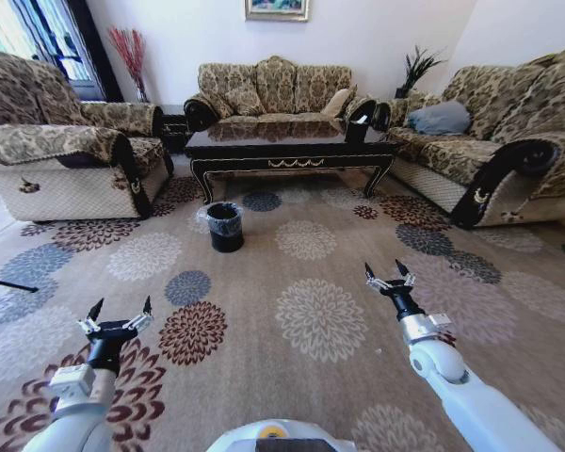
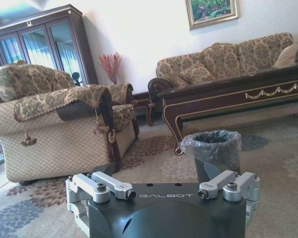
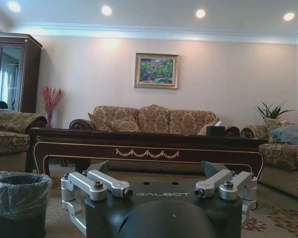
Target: Move to the front of the table and pick up the trash from the floor, then place it into the trash bin.
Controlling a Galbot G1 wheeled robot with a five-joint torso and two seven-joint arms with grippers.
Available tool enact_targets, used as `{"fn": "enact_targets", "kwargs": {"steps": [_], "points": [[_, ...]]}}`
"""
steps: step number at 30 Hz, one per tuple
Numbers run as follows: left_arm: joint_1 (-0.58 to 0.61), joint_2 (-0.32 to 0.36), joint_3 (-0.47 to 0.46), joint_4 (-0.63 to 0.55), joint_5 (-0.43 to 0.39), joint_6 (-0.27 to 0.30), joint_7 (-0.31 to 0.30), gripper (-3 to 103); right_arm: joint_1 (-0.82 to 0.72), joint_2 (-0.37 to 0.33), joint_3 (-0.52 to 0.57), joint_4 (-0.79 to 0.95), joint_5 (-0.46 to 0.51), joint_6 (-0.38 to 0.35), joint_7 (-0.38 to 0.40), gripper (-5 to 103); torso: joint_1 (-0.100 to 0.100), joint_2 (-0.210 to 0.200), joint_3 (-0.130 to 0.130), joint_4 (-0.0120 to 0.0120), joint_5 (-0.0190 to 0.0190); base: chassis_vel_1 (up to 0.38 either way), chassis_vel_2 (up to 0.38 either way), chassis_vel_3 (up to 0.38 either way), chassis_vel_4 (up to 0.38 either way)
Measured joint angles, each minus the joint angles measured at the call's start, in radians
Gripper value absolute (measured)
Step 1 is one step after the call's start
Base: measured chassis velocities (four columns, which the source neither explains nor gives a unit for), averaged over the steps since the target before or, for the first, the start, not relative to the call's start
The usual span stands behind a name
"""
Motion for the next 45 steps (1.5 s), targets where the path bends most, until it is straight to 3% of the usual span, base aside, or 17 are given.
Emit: {"fn": "enact_targets", "kwargs": {"steps": [22, 45], "points": [[0.006, -0.005, 0.004, -0.008, 0.002, 0.003, -0.003, 100, -0.011, 0.013, 0.014, -0.004, -0.012, 0.013, -0.022, 100, 0.000, 0.000, 0.000, -0.0001, 0.0003, 0.010, -0.010, -0.008, 0.011], [0.022, -0.012, 0.005, -0.029, 0.008, 0.003, -0.005, 100, -0.028, 0.014, 0.032, 0.001, -0.017, 0.037, -0.031, 100, 0.000, 0.001, -0.001, -0.0003, 0.0007, 0.204, -0.221, -0.201, 0.204]]}}
